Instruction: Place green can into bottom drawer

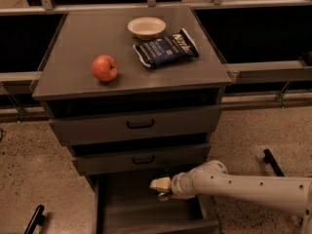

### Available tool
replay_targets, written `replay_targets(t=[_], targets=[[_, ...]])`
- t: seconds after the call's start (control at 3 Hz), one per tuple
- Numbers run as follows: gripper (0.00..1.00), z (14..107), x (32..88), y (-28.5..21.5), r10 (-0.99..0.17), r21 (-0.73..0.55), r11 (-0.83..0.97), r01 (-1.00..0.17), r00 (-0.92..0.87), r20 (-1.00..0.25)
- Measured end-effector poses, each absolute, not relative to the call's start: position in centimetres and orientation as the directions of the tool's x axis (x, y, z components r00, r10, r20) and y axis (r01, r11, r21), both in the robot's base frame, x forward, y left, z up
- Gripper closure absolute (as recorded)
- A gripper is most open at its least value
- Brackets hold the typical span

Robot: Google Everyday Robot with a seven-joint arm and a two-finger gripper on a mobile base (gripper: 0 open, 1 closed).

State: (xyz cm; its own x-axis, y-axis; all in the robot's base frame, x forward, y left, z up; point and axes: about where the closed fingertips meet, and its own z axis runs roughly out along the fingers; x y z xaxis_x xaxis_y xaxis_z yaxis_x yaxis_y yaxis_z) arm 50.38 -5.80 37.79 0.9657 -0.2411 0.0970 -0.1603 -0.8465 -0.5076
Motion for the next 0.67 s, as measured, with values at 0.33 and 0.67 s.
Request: replay_targets(t=[0.33, 0.67], targets=[[1.0, 31.8, 50.1, -4.8, -0.224, -0.565, -0.808, -0.168, 0.974, 0.031], [1.0, 24.7, 48.2, -4.0, -0.181, -0.579, -0.798, -0.167, 0.983, -0.035]])
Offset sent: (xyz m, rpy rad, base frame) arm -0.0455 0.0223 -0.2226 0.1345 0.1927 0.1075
